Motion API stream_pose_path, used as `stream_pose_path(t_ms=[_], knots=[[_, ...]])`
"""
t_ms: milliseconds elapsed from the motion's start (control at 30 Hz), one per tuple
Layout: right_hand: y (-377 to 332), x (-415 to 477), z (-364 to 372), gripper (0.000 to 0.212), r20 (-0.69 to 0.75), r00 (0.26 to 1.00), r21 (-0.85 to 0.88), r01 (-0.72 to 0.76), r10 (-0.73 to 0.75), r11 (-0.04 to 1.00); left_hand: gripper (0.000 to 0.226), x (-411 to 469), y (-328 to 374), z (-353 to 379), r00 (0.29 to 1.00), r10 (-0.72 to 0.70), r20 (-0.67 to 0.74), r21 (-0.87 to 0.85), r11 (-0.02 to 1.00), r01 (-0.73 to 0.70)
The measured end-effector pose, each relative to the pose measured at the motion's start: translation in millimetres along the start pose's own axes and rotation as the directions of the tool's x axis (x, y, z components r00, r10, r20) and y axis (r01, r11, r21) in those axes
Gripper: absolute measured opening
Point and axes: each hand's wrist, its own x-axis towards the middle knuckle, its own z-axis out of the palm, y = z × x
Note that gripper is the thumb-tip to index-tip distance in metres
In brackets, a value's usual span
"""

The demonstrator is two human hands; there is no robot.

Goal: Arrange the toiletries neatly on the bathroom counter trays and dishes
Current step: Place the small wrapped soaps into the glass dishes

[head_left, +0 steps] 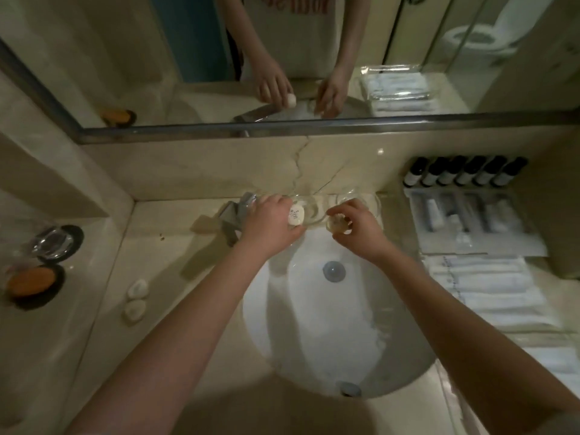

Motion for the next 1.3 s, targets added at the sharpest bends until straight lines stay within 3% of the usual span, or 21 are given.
stream_pose_path(t_ms=[233, 433, 667, 767, 967, 1100, 1300], knots=[[33, 69, -2, 0.043, 0.098, 0.995, -0.052, -0.032, 0.037, 0.998, 0.04, 84, 12, 36, 0.972, -0.028, 0.233, 0.321, 0.946, -0.05], [46, 97, 6, 0.048, 0.155, 0.988, -0.12, 0.017, 0.002, 0.993, 0.037, 124, 9, 64, 0.931, -0.095, 0.353, 0.456, 0.886, -0.083], [40, 123, 31, 0.056, 0.273, 0.962, -0.24, 0.089, -0.02, 0.967, 0.066, 133, -11, 74, 0.916, -0.181, 0.359, 0.364, 0.931, 0.041], [39, 126, 36, 0.058, 0.315, 0.949, -0.256, 0.077, 0.007, 0.964, 0.067, 134, -13, 75, 0.918, -0.188, 0.35, 0.318, 0.945, 0.072], [42, 114, 50, 0.055, 0.129, 0.991, -0.336, 0.016, 0.029, 0.942, 0.057, 134, -11, 75, 0.908, -0.212, 0.361, 0.318, 0.944, 0.094], [46, 110, 59, 0.048, 0.033, 0.998, -0.401, -0.029, 0.046, 0.916, 0.064, 135, -11, 73, 0.897, -0.234, 0.375, 0.356, 0.93, 0.093], [41, 114, 51, 0.049, 0.118, 0.992, -0.37, 0.003, 0.044, 0.929, 0.06, 138, -13, 71, 0.898, -0.233, 0.373, 0.417, 0.907, 0.062]])
